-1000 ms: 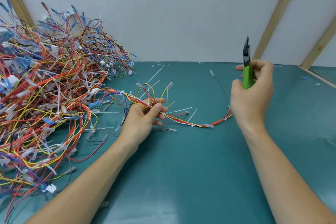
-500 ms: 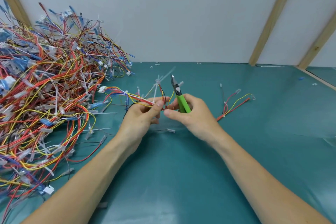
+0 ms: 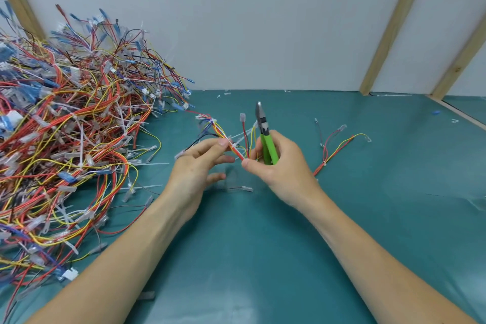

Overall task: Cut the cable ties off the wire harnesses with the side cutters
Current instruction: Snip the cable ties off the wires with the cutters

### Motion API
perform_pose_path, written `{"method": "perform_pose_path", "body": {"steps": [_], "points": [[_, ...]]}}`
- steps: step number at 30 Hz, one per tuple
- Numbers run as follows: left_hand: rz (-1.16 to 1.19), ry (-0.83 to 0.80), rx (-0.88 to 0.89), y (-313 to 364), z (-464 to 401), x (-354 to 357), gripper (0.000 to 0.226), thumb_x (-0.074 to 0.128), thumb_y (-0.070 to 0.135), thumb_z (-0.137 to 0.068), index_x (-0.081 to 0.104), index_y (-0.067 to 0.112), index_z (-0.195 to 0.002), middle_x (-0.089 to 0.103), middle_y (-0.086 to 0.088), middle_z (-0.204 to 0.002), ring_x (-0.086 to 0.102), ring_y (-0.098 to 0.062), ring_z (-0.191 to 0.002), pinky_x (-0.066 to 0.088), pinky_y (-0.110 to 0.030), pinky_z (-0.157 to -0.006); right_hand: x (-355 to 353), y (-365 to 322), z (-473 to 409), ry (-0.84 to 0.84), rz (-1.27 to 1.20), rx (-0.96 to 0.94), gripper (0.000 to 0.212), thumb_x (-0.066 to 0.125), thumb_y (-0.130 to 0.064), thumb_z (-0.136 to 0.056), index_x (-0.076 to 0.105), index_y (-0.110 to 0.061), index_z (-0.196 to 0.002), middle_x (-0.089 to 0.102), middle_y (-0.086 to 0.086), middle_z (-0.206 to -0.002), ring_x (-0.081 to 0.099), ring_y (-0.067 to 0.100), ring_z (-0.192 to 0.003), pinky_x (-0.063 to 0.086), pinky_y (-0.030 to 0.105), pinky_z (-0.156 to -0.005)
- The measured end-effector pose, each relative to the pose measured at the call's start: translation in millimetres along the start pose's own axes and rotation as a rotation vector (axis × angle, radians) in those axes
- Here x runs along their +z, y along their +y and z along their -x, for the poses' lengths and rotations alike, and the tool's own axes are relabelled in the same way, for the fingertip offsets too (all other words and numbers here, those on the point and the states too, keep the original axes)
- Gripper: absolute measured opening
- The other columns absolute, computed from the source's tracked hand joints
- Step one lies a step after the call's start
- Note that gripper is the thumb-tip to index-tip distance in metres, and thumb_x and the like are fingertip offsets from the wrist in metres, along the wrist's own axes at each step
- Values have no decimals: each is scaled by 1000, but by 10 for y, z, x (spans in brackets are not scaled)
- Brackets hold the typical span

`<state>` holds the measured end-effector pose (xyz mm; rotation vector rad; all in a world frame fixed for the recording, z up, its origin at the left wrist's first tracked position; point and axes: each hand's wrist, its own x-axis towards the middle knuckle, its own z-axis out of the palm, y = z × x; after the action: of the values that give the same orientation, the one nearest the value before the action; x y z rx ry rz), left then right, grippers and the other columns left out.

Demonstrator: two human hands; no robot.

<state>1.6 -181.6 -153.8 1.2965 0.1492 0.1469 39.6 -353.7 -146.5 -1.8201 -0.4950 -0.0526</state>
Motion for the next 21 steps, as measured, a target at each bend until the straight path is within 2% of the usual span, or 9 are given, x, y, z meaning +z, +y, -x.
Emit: {"method": "perform_pose_path", "body": {"steps": [3, 6, 10, 12, 14, 16, 18, 20, 21], "points": [[-119, -10, 85, -2, 14, 12, 12, 72, 33, -88, 72, 21, -88, 69, 3, -80, 64, -9, -74, 47, -26, -63, 100, -1, 37, -3, 67, 51, 34, 86, -34, -80, 54, -21, -78, 58, -20, -60, 48, 2, -54, 39, 17, -58], [-188, -48, 143, -14, 18, 22, 18, 71, 32, -85, 68, 15, -88, 68, 3, -77, 61, -10, -70, 45, -27, -62, 98, 3, 16, 102, 126, 130, 41, 84, -51, -74, 54, -24, -78, 59, -21, -58, 49, 1, -53, 40, 23, -58], [-192, -89, 125, -48, 27, 47, 24, 71, 34, -82, 65, 13, -89, 71, 0, -84, 66, -12, -73, 46, -26, -62, -19, 40, -100, 283, 146, 256, 27, 81, -35, -76, 57, -24, -80, 60, -17, -61, 54, 8, -62, 41, 31, -65], [-188, -83, 130, -70, 26, 62, 21, 71, 34, -82, 65, 14, -88, 71, 2, -83, 67, -12, -74, 46, -23, -61, -89, 53, -141, 315, 149, 326, 28, 81, -32, -76, 56, -22, -85, 60, -13, -70, 58, 17, -72, 43, 35, -70], [-181, -65, 137, -91, 23, 61, 17, 71, 29, -86, 65, 14, -88, 71, 2, -82, 67, -12, -74, 46, -23, -61, -142, 50, -140, 325, 199, 352, 36, 82, -37, -75, 54, -22, -92, 61, -11, -78, 61, 20, -80, 46, 37, -74], [-189, -46, 143, -111, 25, 65, 12, 70, 23, -90, 65, 13, -90, 71, 4, -81, 66, -10, -73, 46, -23, -61, -163, 21, -96, 328, 350, 309, 43, 82, -45, -75, 54, -23, -99, 63, -10, -84, 64, 21, -87, 49, 39, -79], [-197, -28, 152, -120, 28, 76, 10, 69, 20, -93, 64, 11, -90, 70, 6, -78, 65, -10, -70, 45, -23, -59, -156, -26, -48, 348, 492, 188, 40, 81, -45, -77, 53, -25, -99, 64, -10, -83, 65, 21, -86, 48, 38, -78], [-205, -1, 164, -118, 29, 81, 9, 68, 18, -94, 62, 12, -89, 70, 8, -75, 66, -10, -67, 45, -22, -57, -132, -91, -10, 382, 493, 37, 30, 79, -34, -80, 53, -28, -91, 64, -13, -76, 65, 16, -77, 47, 34, -71], [-208, 12, 169, -114, 27, 82, 10, 68, 18, -94, 62, 12, -88, 70, 8, -75, 67, -10, -66, 45, -22, -56, -114, -119, -5, 372, 412, -17, 26, 78, -29, -80, 53, -28, -87, 64, -14, -72, 63, 11, -70, 47, 32, -67]]}}
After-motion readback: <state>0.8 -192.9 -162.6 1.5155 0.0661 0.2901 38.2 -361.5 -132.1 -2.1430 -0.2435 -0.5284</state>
